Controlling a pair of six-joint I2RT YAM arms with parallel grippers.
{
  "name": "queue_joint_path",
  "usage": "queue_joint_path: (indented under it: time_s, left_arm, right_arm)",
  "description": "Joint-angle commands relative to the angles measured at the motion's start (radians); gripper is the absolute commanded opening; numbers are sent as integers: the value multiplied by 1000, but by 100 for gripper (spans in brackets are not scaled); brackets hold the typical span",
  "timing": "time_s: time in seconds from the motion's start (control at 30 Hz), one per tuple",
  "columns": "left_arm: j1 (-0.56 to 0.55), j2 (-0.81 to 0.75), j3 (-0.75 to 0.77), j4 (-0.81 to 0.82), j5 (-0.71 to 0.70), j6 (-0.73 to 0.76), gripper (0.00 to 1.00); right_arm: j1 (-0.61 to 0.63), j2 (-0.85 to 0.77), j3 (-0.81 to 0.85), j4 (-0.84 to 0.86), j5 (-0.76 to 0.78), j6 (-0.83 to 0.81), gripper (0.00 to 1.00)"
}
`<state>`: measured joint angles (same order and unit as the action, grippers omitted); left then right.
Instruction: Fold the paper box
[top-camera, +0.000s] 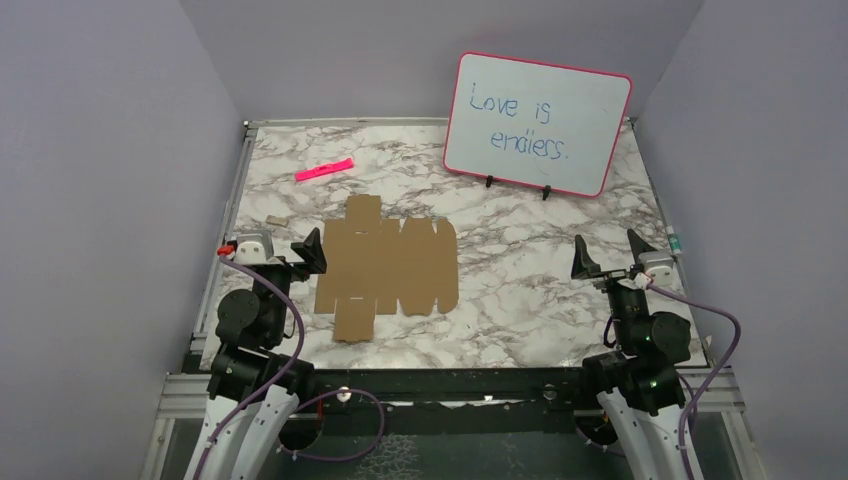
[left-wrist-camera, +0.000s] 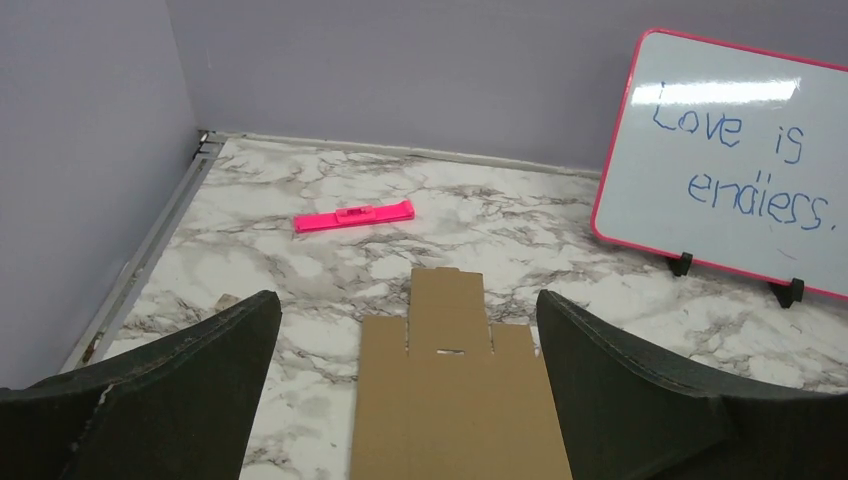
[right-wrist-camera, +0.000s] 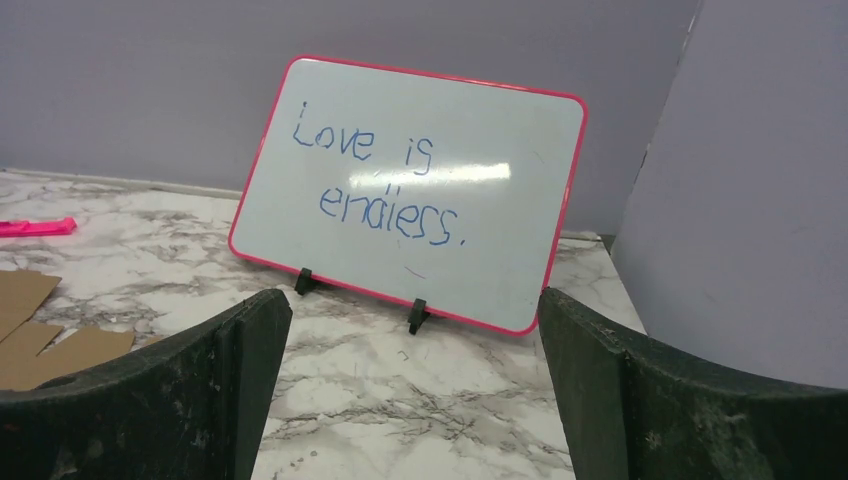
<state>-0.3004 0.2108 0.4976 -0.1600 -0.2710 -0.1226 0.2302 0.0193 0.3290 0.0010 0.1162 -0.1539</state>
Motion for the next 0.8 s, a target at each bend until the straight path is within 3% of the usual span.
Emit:
queue_joint_path:
  time_s: [0.0, 0.37, 0.53, 0.77]
  left_arm:
    - [7, 1, 23, 6, -15, 2, 99]
    - [7, 26, 19, 21, 2, -8, 99]
    - [7, 206, 75, -13, 49, -43, 99]
    - [7, 519, 156, -36, 27, -212, 99]
  right_arm:
    - [7, -12, -17, 44, 0, 8, 100]
    - [7, -15, -7, 27, 1, 11, 100]
    - [7, -15, -7, 33, -16, 18, 100]
    - [8, -18, -1, 29, -27, 35, 100]
